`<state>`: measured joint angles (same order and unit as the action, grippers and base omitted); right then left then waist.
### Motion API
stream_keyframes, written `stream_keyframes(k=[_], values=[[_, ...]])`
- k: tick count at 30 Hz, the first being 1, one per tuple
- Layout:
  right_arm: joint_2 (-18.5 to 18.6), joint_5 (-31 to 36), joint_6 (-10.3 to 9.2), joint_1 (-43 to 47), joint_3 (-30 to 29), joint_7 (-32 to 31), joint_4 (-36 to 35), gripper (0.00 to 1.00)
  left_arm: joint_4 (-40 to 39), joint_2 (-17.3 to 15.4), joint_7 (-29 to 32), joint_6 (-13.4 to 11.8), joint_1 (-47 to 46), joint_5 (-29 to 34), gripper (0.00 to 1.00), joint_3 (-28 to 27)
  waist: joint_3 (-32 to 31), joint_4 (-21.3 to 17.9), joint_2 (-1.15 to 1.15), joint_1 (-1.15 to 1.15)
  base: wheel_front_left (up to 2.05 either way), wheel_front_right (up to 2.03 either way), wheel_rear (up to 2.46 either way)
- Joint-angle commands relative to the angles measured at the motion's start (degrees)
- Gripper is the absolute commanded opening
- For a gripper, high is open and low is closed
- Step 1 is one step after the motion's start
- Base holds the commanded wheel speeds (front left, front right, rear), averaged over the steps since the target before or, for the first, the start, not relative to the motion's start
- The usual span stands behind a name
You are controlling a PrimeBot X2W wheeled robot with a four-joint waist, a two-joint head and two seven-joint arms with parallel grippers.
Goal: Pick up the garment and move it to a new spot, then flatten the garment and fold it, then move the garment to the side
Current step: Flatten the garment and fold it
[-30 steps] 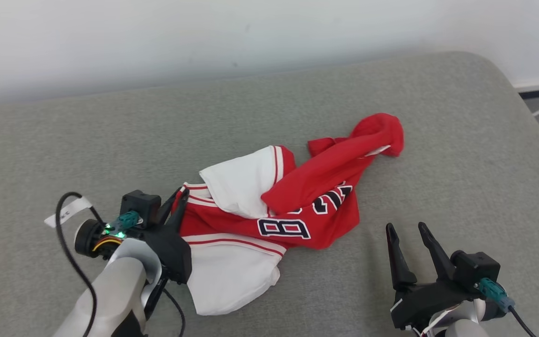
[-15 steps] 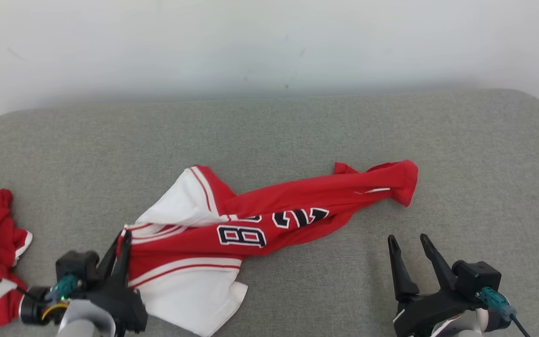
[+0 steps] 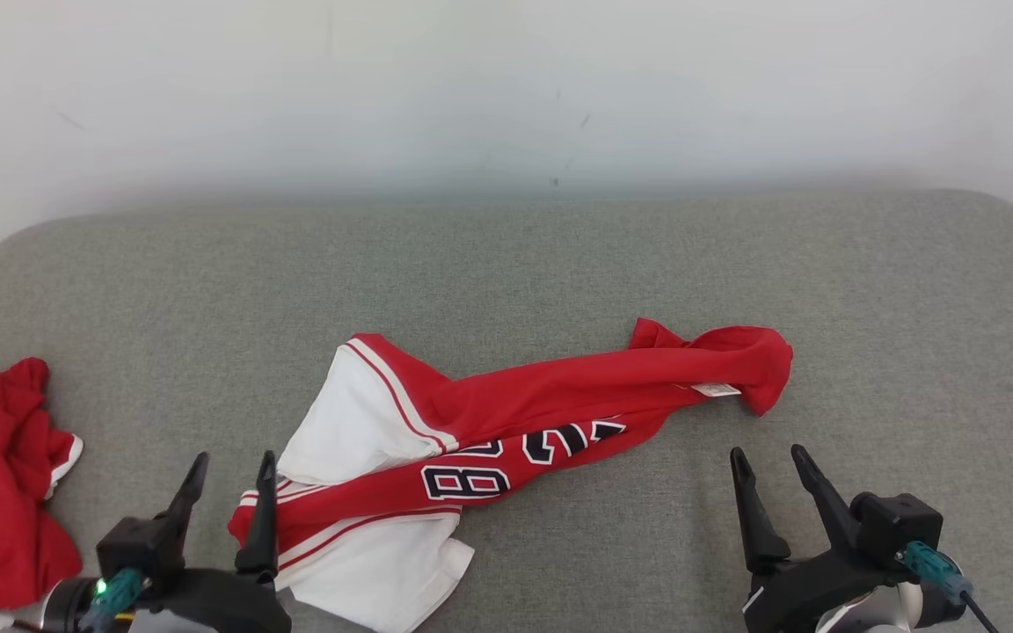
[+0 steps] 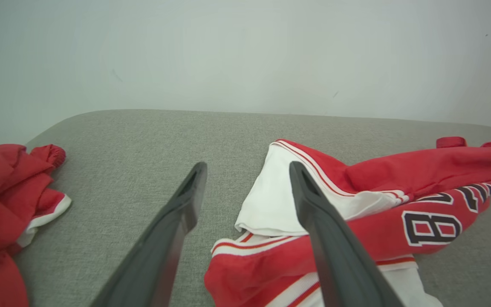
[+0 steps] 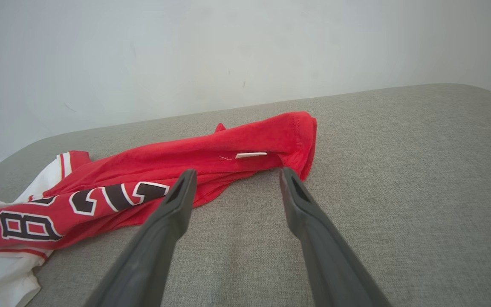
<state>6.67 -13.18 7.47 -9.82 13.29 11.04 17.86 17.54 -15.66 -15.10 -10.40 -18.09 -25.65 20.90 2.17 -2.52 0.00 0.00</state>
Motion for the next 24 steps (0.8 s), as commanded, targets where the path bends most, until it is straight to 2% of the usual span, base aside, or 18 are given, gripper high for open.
stream_keyframes(k=[1, 6, 11, 18, 24], values=[[0.2, -0.1, 0.04, 0.7, 0.1, -0.1, -0.1, 1.00, -1.0, 0.3, -0.1, -0.3, 1.9, 0.6, 1.00, -0.8, -0.1, 0.0, 0.00, 0.00, 0.00, 0.00, 0.00], [0.3, -0.3, 0.04, 1.3, -0.1, -0.2, -0.4, 1.00, -6.4, 2.8, -0.1, -0.4, 7.7, 3.1, 1.00, -4.2, -0.4, 0.1, 0.00, 0.00, 0.00, 0.00, 0.00], [0.4, -0.4, 0.04, 1.3, -0.7, -0.3, -0.6, 1.00, -7.9, 6.0, -0.1, 0.7, 12.6, 5.1, 1.00, -5.0, -0.3, 0.5, 0.00, 0.00, 0.00, 0.00, 0.00], [0.0, -0.1, 0.04, 0.8, -0.5, -0.5, -0.8, 1.00, -3.4, 9.3, -0.1, 3.7, 14.7, 7.1, 1.00, -3.1, 0.3, 0.7, 0.00, 0.00, 0.00, 0.00, 0.00], [0.5, -0.5, 0.04, 0.1, -0.1, -0.6, -0.9, 1.00, 1.2, 10.8, -0.1, 4.7, 13.9, 8.3, 1.00, -2.4, 0.9, -0.1, 0.00, 0.00, 0.00, 0.00, 0.00]])
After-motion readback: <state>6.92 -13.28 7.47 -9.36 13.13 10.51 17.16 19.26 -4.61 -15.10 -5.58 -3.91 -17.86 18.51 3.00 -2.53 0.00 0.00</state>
